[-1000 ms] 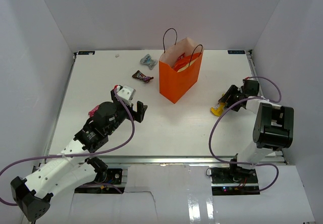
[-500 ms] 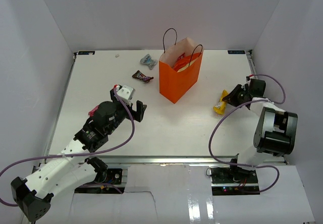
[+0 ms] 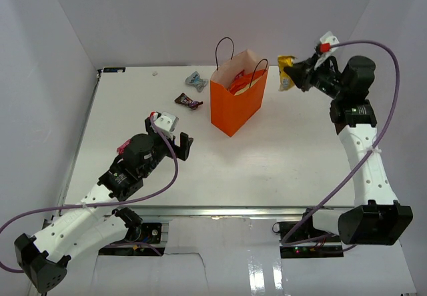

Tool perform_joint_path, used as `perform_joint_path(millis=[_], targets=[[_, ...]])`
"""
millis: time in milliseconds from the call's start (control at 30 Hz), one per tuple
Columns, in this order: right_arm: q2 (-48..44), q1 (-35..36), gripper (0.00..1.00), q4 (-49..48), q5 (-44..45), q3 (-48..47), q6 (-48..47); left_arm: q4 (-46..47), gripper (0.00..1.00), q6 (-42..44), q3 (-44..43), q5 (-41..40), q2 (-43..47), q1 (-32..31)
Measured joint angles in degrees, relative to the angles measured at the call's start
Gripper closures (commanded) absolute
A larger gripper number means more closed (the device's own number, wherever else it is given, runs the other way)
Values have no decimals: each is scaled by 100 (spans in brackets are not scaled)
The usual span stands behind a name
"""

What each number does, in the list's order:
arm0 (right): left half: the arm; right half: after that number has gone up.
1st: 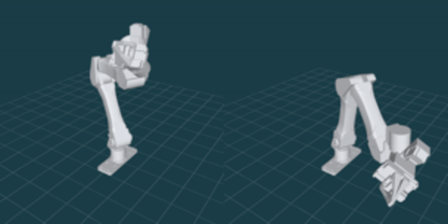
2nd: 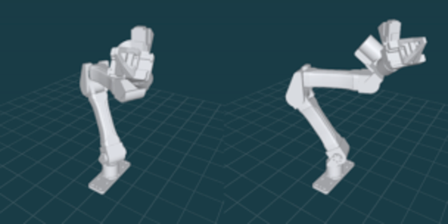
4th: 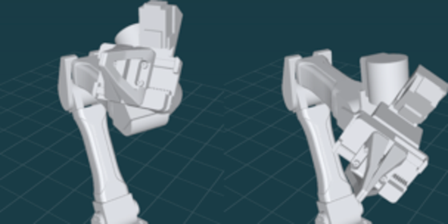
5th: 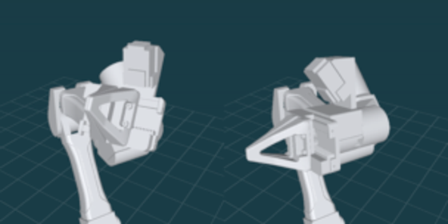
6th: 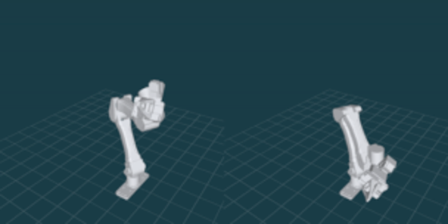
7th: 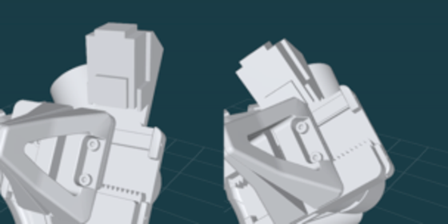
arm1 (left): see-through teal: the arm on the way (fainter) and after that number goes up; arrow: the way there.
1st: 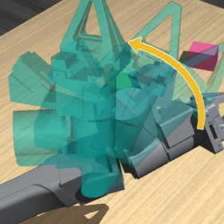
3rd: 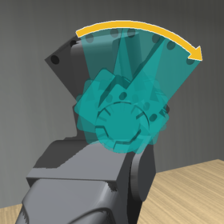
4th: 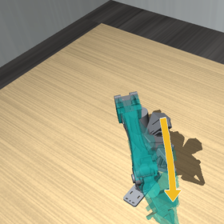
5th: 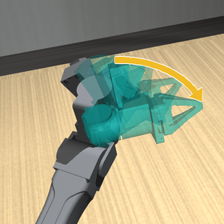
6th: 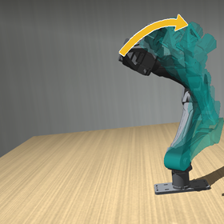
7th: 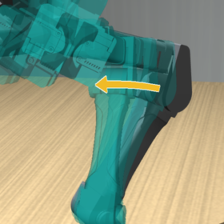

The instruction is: Place the snacks into the paper bag

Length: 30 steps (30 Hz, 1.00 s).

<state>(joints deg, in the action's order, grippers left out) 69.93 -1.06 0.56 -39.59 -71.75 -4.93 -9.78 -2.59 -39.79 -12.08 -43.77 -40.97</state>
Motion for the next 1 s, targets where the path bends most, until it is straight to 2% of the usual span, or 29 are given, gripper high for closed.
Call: perform_joint_path(millis=[167,333,433,567,767,900,1000], targets=[[769,1178,81,365,562,-2203,-1016,48,2,28,17,-103,-20,11],[1823,1847,80,514,1283,-3893,-2002,96,2,70,94,-179,-83,76],[2166,2218,75,608,1700,-3982,-2693,98,2,87,107,-214,-133,140],[2509,2562,74,721,2081,-3652,-3397,105,2,111,107,-223,-164,219],[2675,2579,66,933,2444,-3161,-4072,120,2,116,107,-221,-179,267],[2675,2575,52,1106,2540,-3084,-4599,122,2,116,107,-216,-179,267],[2675,2612,45,1355,2546,-3093,-4981,122,2,116,107,-212,-179,267]])
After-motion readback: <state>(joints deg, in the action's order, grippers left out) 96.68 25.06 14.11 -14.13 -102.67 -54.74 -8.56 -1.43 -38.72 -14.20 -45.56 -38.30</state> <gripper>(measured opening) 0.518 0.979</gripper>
